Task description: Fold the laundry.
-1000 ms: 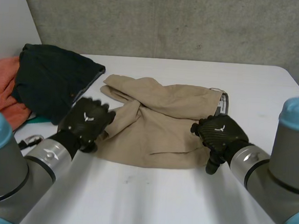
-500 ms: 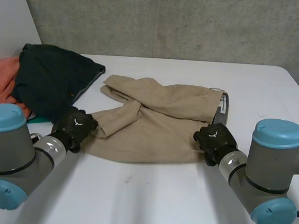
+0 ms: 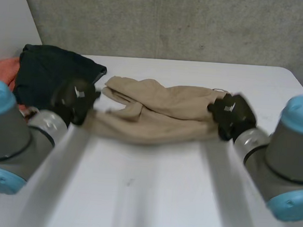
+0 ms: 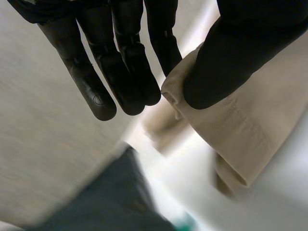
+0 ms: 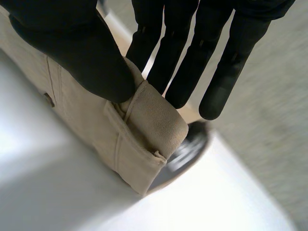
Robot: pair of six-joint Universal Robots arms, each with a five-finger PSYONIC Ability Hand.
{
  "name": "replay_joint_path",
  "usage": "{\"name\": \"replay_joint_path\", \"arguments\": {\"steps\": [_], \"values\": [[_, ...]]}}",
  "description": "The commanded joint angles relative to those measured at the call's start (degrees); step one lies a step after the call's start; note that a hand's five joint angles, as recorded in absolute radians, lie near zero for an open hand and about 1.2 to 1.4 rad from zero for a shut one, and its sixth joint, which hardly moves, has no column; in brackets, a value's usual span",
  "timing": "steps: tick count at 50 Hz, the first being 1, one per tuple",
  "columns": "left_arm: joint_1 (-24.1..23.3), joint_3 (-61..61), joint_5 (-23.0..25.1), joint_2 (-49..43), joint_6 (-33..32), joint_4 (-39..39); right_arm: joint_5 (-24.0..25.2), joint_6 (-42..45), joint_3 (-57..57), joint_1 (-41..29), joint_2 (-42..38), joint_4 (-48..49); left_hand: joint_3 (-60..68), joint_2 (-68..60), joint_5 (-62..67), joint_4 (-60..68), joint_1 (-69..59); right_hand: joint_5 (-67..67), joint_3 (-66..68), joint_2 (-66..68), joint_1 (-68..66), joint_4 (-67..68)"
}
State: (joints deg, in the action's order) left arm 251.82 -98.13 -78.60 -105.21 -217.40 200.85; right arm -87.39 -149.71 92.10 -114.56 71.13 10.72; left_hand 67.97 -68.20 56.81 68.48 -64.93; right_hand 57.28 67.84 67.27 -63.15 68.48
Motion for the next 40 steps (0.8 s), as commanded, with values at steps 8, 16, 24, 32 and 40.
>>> {"name": "replay_joint_path", "arguments": {"steps": [8,16,24,32,40], "values": [[-0.4,18.3,-1.4,19.3,18.9,-12.5,0.0,1.8,-29.7,3.6,12.5,-27.2,12.0,-11.8,13.2,11.5,-15.1,12.7,12.2,12.7,-16.8,11.5],[-0.5,27.4,-1.6,10.0,19.1,-16.8,0.2,2.0,-36.3,4.6,6.3,-27.9,12.0,-11.8,13.2,11.5,-15.1,12.7,12.2,12.7,-16.8,11.5],[-1.2,42.6,-3.3,-9.5,18.5,-16.4,-0.3,2.5,-40.9,4.5,-6.1,-25.0,12.0,-11.8,13.2,11.5,-15.1,12.7,12.2,12.7,-16.8,11.5],[-3.2,58.7,-3.9,-18.6,19.2,4.5,-2.6,0.3,-49.7,4.3,-12.1,1.2,12.0,-11.8,13.2,11.5,-15.1,12.7,12.2,12.7,-16.8,11.5],[-5.6,58.1,-9.3,-16.8,19.1,23.0,-3.7,-0.6,-49.0,4.2,-11.4,20.9,12.0,-11.8,13.2,11.5,-15.1,12.7,12.2,12.7,-16.8,11.5]]}}
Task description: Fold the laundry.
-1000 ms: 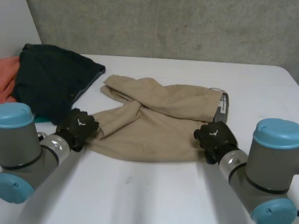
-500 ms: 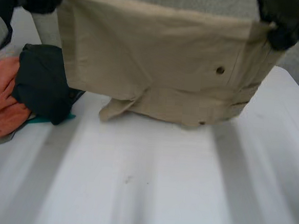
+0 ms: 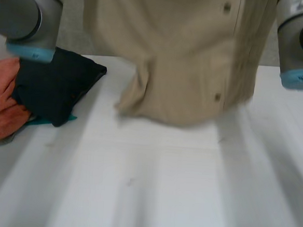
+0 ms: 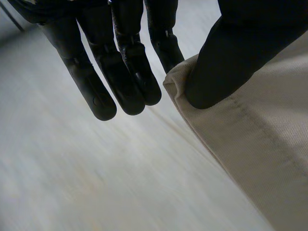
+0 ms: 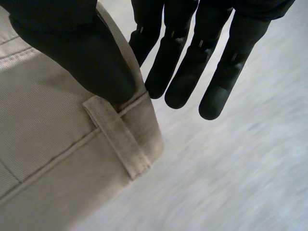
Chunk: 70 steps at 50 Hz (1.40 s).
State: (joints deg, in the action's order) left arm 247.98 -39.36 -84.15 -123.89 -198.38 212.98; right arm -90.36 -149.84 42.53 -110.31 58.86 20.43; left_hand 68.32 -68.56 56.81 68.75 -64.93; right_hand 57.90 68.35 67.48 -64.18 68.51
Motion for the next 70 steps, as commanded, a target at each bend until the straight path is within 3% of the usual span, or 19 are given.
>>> {"name": "replay_joint_path", "arguments": {"steps": [1,6,11,19,24,28,32,37,41,45,50,54,58,63,70], "values": [[-2.0,-1.2,-3.8,2.1,0.1,10.0,-0.7,-0.5,0.9,-0.2,1.0,10.9,11.7,-11.4,13.2,11.3,-15.1,12.1,11.6,12.5,-15.8,11.5],[-2.0,-9.6,-3.8,6.3,0.2,5.6,-0.6,-0.4,3.8,-0.4,1.9,3.9,11.7,-11.4,13.2,11.3,-15.1,12.1,11.6,12.5,-15.8,11.5],[-2.0,-26.2,-3.0,12.4,-0.1,4.3,0.0,-0.5,10.8,0.2,2.9,-9.1,11.7,-11.4,13.2,11.3,-15.1,12.1,11.6,12.5,-15.8,11.5],[-2.5,-47.9,2.9,14.1,-2.0,3.2,1.9,0.7,27.1,0.0,0.9,-11.6,11.7,-11.4,13.2,11.3,-15.1,12.1,11.6,12.5,-15.8,11.5],[-3.4,-56.0,3.2,14.4,-8.2,-2.6,1.9,2.2,32.9,0.4,-1.5,-13.1,11.7,-11.4,13.2,11.3,-15.1,12.1,11.6,12.5,-15.8,11.5],[-6.4,-60.1,2.9,17.6,-14.7,-12.7,1.9,4.0,38.6,0.5,1.0,-17.0,11.7,-11.4,13.2,11.3,-15.1,12.1,11.6,12.5,-15.8,11.5],[-7.9,-63.8,1.6,24.3,-21.2,-27.0,1.9,10.2,44.6,0.6,11.0,-27.1,11.7,-11.4,13.2,11.3,-15.1,12.1,11.6,12.5,-15.8,11.5],[-7.9,-68.9,1.0,34.0,-27.9,-51.5,2.1,21.1,52.2,0.6,22.9,-46.2,11.7,-11.4,13.2,11.3,-15.1,12.1,11.6,12.5,-15.8,11.5],[-8.0,-70.7,2.1,36.0,-31.6,-62.9,4.4,26.0,56.3,1.6,28.4,-54.0,11.7,-11.4,13.2,11.3,-15.1,12.1,11.6,12.5,-15.8,11.5],[-7.6,-67.7,2.4,34.6,-34.3,-59.4,7.6,26.2,56.5,3.0,28.4,-51.8,11.7,-11.4,13.2,11.3,-15.1,12.1,11.6,12.5,-15.8,11.5],[-7.4,-60.0,1.6,25.8,-33.9,-46.1,8.2,21.4,53.8,4.0,21.4,-42.6,11.7,-11.4,13.2,11.3,-15.1,12.1,11.6,12.5,-15.8,11.5],[-7.9,-50.5,0.3,17.9,-32.1,-35.9,6.3,14.2,48.4,3.7,14.0,-34.9,11.7,-11.4,13.2,11.3,-15.1,12.1,11.6,12.5,-15.8,11.5],[-8.4,-37.4,-1.2,6.3,-29.8,-27.7,1.3,10.7,43.9,3.7,10.3,-29.1,11.7,-11.4,13.2,11.3,-15.1,12.1,11.6,12.5,-15.8,11.5],[-9.0,-24.3,-1.1,-4.6,-29.6,-25.0,-2.4,10.8,40.1,3.5,5.7,-22.5,11.7,-11.4,13.2,11.3,-15.1,12.1,11.6,12.5,-15.8,11.5],[-10.7,-7.7,-0.9,-18.5,-30.0,-20.9,-3.9,10.7,34.8,3.5,-0.8,-15.7,11.7,-11.4,13.2,11.3,-15.1,12.1,11.6,12.5,-15.8,11.5]]}}
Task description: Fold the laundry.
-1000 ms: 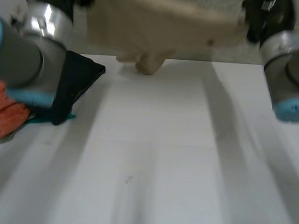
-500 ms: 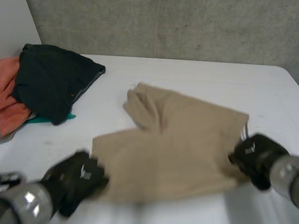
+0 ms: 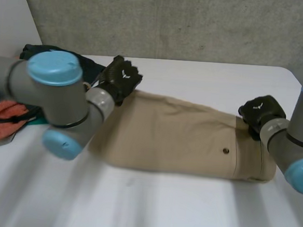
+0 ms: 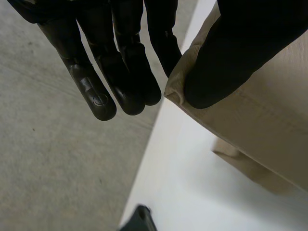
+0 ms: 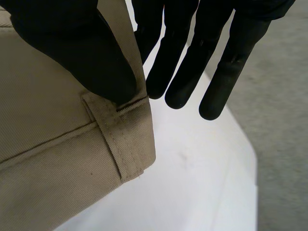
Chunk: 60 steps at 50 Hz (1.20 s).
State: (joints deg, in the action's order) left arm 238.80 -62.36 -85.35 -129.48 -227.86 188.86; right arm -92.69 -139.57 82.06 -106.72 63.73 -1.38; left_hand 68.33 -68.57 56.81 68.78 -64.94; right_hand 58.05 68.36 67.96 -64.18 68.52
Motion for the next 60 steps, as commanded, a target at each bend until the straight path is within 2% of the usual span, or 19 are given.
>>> {"name": "replay_joint_path", "arguments": {"steps": [1,7,8,9,10,13,18,23,27,30,33,37,45,47,48,51,55,56,60], "values": [[-1.5,16.6,0.4,-14.1,-0.6,3.9,-1.4,0.4,-5.4,-0.1,-6.3,6.9,11.7,-11.4,13.2,11.2,-15.1,11.9,11.6,12.0,-15.8,11.5],[-2.2,23.9,0.3,-20.7,-0.6,8.6,-1.4,0.3,-10.3,-0.2,-12.6,14.3,11.7,-11.4,13.2,11.2,-15.1,9.5,9.2,9.6,-13.4,9.0],[-2.7,24.9,0.3,-21.4,-0.4,10.0,-1.5,0.5,-11.3,-0.2,-14.1,16.3,11.0,-10.8,12.6,10.6,-14.4,-41.8,-42.1,-41.7,37.9,-42.3],[-3.0,25.2,0.2,-21.6,-0.4,11.0,-1.8,0.5,-11.8,-0.2,-14.6,17.0,-20.1,20.4,-18.6,-20.6,16.7,-58.1,-58.4,-58.0,54.2,-58.5],[-3.2,25.3,0.1,-21.6,-0.3,11.6,-1.8,0.7,-12.2,-0.2,-15.0,17.6,-44.4,44.6,-42.9,-44.9,41.0,-58.1,-58.4,-58.0,54.2,-58.5],[-4.6,24.7,-0.3,-21.3,0.0,14.4,-2.0,0.0,-12.5,0.1,-14.6,18.1,-58.3,58.6,-56.8,-58.8,54.9,-58.1,-58.4,-58.0,54.2,-58.5],[-6.8,18.3,-0.5,-16.2,0.1,16.0,-2.2,-1.4,-8.2,0.6,-9.0,16.7,-58.3,58.6,-56.8,-58.8,54.9,-58.1,-58.4,-58.0,54.2,-58.5],[-7.2,7.6,-0.4,-6.4,2.1,16.2,-1.9,-5.1,1.4,0.5,6.9,5.6,-58.3,58.6,-56.8,-58.8,54.9,-58.1,-58.4,-58.0,54.2,-58.5],[-7.4,0.4,-0.5,-0.9,6.2,16.0,-1.2,-11.8,6.8,1.3,9.1,-2.6,-58.3,58.6,-56.8,-58.8,54.9,-58.1,-58.4,-58.0,54.2,-58.5],[-7.3,-3.4,-0.4,1.8,9.5,16.0,0.7,-15.9,10.5,3.5,9.4,-4.9,-58.3,58.6,-56.8,-58.8,54.9,-55.1,-55.4,-55.0,51.3,-55.6],[-6.9,-6.6,-0.4,3.5,14.1,16.0,5.1,-17.5,16.0,6.1,9.3,-3.2,-58.3,58.6,-56.8,-58.8,54.9,-50.4,-50.7,-50.3,46.5,-50.9],[-6.5,-8.4,-0.6,3.8,19.2,15.7,10.4,-17.9,21.5,8.2,8.7,5.3,-58.3,58.6,-56.8,-58.8,54.9,-46.2,-46.5,-46.1,42.3,-46.7],[-5.5,-9.4,-0.6,3.6,22.3,15.0,9.8,-17.1,21.5,8.8,1.3,13.8,-58.3,58.6,-56.8,-58.8,54.9,-36.5,-36.8,-36.4,32.6,-36.9],[-5.4,-10.0,-0.6,3.8,22.4,15.0,9.6,-16.1,20.9,8.9,0.2,13.9,-58.3,58.6,-56.8,-58.8,54.9,1.9,1.6,2.0,-5.8,1.4],[-5.4,-10.1,-0.6,3.8,22.4,15.0,9.3,-15.7,20.8,9.2,0.2,13.9,-58.3,58.6,-56.8,-58.8,54.9,11.8,11.5,11.9,-15.7,11.4],[-5.3,-10.6,-0.6,4.7,22.4,15.0,8.1,-14.2,22.5,10.8,1.6,16.1,-58.3,58.6,-56.8,-58.8,54.9,11.9,11.6,12.0,-15.8,11.5],[-5.2,-11.7,-0.6,6.8,22.4,15.0,7.1,-9.9,25.8,13.2,9.6,21.1,-58.3,58.6,-56.8,-58.8,54.9,11.9,11.6,12.0,-15.8,11.5],[-5.2,-12.4,-0.5,7.7,22.5,15.0,6.9,-7.1,26.3,15.0,12.1,21.5,-58.3,58.6,-56.8,-58.8,54.9,11.9,11.6,12.0,-15.8,11.5],[-4.8,-13.8,-0.5,10.2,22.6,15.0,6.5,2.5,25.8,17.9,12.1,20.1,-58.3,58.6,-56.8,-58.8,54.9,11.9,11.6,12.0,-15.8,11.5]]}}
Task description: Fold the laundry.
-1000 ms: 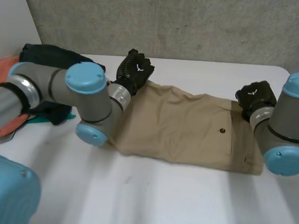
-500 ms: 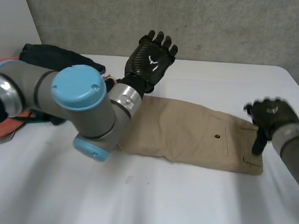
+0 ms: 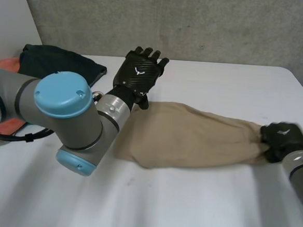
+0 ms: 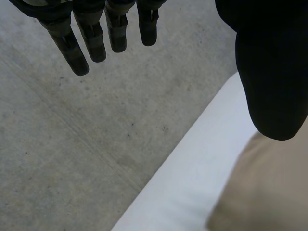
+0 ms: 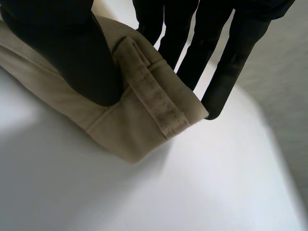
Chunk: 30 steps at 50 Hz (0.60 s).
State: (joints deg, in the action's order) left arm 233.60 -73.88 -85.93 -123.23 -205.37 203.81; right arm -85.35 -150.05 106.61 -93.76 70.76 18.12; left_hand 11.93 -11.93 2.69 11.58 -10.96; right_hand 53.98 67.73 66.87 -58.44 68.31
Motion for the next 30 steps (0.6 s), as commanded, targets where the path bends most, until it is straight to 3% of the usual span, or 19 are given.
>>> {"name": "replay_joint_path", "arguments": {"steps": [1,5,10,11,16,19,20,22,25,29,30], "values": [[0.6,-2.7,0.0,4.5,0.1,0.0,-1.1,15.0,0.9,4.9,4.9,0.4,-1.9,1.9,-2.7,-1.6,1.0,16.0,12.3,13.1,-21.6,11.7],[2.5,-4.3,0.1,6.4,0.1,0.1,-0.5,22.4,-2.5,1.5,3.3,1.2,-1.9,1.9,-2.7,-1.6,1.0,16.0,12.3,13.1,-21.6,11.7],[3.4,-5.2,0.0,7.6,0.4,0.1,1.8,25.6,-9.5,-18.6,-0.2,7.5,-1.9,1.9,-2.7,-1.6,1.0,16.0,12.3,13.1,-21.6,11.7],[3.5,-5.2,0.0,7.7,0.8,0.1,3.9,25.6,-10.7,-22.8,-2.5,9.2,-1.9,1.9,-2.7,-1.6,1.0,16.0,12.3,13.1,-21.6,11.7],[4.1,-5.2,-0.3,7.7,3.4,0.0,13.3,28.7,-12.0,-30.7,-10.9,9.3,-1.9,1.9,-2.7,-1.6,1.0,16.0,12.3,13.1,-21.6,11.7],[4.1,-5.2,-1.2,7.7,4.9,0.0,15.8,32.1,-12.3,-32.5,-12.7,8.1,-1.9,1.9,-2.7,-1.6,1.0,14.7,11.0,11.9,-20.3,10.4],[4.1,-5.1,-1.9,7.8,5.4,0.0,15.7,34.2,-12.4,-33.4,-12.8,7.8,-1.9,1.9,-2.7,-1.6,1.0,-17.1,-20.8,-20.0,11.5,-21.4],[4.1,-4.8,-2.5,7.8,5.8,0.1,15.0,34.8,-12.6,-33.4,-12.5,7.7,-1.9,1.9,-2.7,-1.6,1.0,-48.0,-51.7,-50.9,42.5,-52.3],[4.3,-3.9,-3.1,7.7,6.1,0.3,12.4,32.2,-12.7,-33.3,-11.0,7.9,-1.9,1.9,-2.7,-1.6,1.0,-54.0,-57.7,-56.9,48.4,-58.3],[3.5,-0.7,-3.3,7.2,6.2,0.3,10.6,16.2,-10.8,-30.2,-1.3,8.1,-1.9,1.9,-2.7,-1.6,1.0,-54.0,-57.7,-56.9,48.4,-58.3],[3.4,-0.1,-3.3,7.0,6.2,0.3,10.3,5.8,-9.5,-28.5,2.5,8.1,-1.9,1.9,-2.7,-1.6,1.0,-54.0,-57.7,-56.9,48.4,-58.3]]}}
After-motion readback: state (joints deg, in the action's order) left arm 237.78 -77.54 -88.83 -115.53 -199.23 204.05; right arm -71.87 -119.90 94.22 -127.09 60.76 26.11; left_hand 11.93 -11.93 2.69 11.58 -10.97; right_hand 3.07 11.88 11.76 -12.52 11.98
